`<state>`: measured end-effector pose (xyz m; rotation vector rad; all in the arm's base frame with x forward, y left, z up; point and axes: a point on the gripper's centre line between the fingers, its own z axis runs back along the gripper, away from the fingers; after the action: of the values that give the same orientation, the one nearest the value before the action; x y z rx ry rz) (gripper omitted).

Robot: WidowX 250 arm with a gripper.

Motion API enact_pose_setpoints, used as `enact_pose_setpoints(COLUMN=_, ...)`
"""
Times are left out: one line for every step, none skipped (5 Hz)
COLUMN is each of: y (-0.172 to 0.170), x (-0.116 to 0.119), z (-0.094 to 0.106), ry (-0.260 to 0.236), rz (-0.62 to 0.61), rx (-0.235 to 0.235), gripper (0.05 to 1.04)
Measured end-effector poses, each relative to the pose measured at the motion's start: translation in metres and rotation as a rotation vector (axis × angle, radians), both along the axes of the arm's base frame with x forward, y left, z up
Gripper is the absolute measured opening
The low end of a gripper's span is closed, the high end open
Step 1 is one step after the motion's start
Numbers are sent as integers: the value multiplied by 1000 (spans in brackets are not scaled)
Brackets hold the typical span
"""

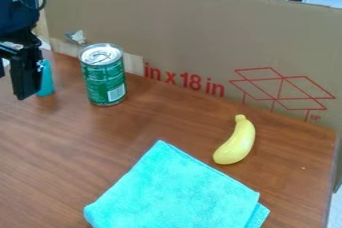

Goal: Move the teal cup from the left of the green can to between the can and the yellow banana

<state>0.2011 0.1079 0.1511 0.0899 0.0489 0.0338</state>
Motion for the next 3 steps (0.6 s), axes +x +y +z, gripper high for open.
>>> enact_pose_setpoints(y=-1, x=-1, z=-5, ry=19, rz=0, rx=-10, gripper=1001)
enact_pose_setpoints(y=26, x=5, z=0, ry=-15, rz=81, rx=-11, gripper=1001)
enact_pose_setpoints(y=54, x=17, z=5, ry=-55, rz=154, rx=11, gripper=1001)
